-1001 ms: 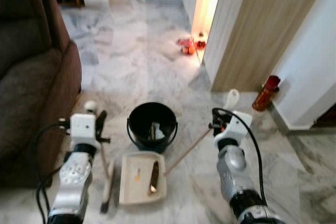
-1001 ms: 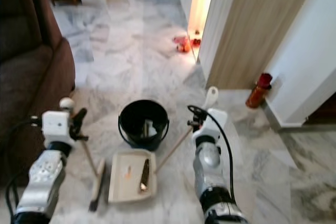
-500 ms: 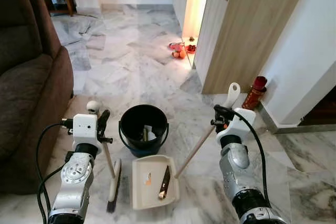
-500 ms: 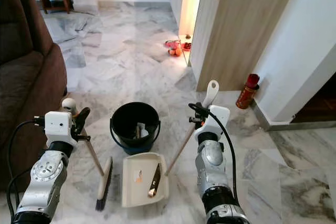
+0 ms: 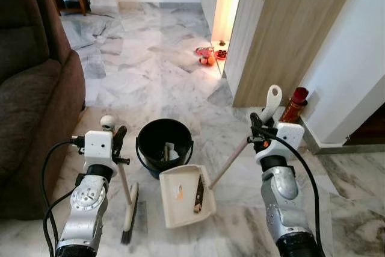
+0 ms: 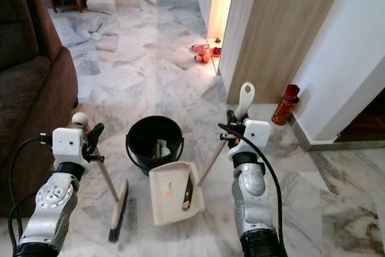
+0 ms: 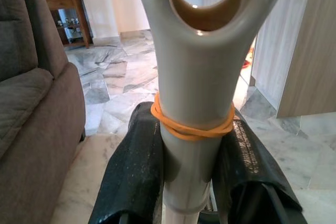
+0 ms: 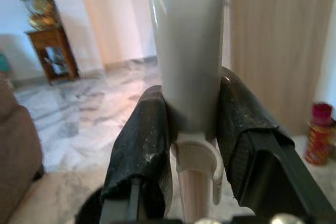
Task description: Sweep floor
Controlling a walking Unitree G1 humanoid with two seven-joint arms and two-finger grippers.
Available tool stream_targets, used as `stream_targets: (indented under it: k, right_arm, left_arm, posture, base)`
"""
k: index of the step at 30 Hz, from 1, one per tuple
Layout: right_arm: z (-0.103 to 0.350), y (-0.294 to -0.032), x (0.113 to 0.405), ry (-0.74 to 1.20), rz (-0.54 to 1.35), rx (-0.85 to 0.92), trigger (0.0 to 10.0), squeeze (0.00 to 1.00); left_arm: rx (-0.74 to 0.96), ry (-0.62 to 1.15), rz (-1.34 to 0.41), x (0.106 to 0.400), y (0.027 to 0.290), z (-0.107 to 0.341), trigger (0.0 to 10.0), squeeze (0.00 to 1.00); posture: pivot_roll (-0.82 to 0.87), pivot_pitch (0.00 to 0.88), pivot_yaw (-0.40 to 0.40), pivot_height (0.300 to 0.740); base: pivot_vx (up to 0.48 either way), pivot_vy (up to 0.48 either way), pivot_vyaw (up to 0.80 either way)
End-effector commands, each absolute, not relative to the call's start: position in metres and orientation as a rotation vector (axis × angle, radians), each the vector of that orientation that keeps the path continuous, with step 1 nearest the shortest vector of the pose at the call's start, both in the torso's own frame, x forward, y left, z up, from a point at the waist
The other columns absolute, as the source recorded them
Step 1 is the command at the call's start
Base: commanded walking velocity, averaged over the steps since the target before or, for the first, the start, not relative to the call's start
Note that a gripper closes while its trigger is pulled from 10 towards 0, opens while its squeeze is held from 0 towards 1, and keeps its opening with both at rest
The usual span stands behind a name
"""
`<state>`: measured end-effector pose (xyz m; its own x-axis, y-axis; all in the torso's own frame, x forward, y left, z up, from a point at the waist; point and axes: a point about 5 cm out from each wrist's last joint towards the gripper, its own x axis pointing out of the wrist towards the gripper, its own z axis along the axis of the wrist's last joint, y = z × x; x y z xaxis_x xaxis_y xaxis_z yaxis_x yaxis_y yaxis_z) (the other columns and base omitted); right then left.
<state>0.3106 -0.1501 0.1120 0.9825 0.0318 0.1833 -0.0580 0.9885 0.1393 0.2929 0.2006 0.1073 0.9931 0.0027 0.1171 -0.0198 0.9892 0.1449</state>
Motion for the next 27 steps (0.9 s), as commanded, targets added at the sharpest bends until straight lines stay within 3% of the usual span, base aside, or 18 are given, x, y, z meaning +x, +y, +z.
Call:
stream_targets:
  k: [1,14,27]
  right_arm:
    - [0.133,-0.151,0.308,-0.271,0.054,0.193,10.0,0.00]
    - [0.171,-0.149,0.287,-0.389,0.109,0.311,10.0,0.00]
    - [0.206,-0.150,0.293,-0.470,0.068,0.300,10.0,0.00]
  left_arm:
    - [0.176,-0.166,0.001,0.296,0.200,0.117,10.0,0.00]
    - [0.179,-0.166,0.000,0.297,0.201,0.118,10.0,0.00]
    - [0.180,-0.181,0.013,0.295,0.204,0.121,10.0,0.00]
  posture:
    - [0.13,0.032,-0.050,0.740]
    - [0.12,0.042,-0.040,0.740]
    - [0.13,0.048,-0.037,0.740]
  base:
    - [0.000,0.000,0.00]
    - [0.000,0.000,0.00]
    - [0.000,0.000,0.00]
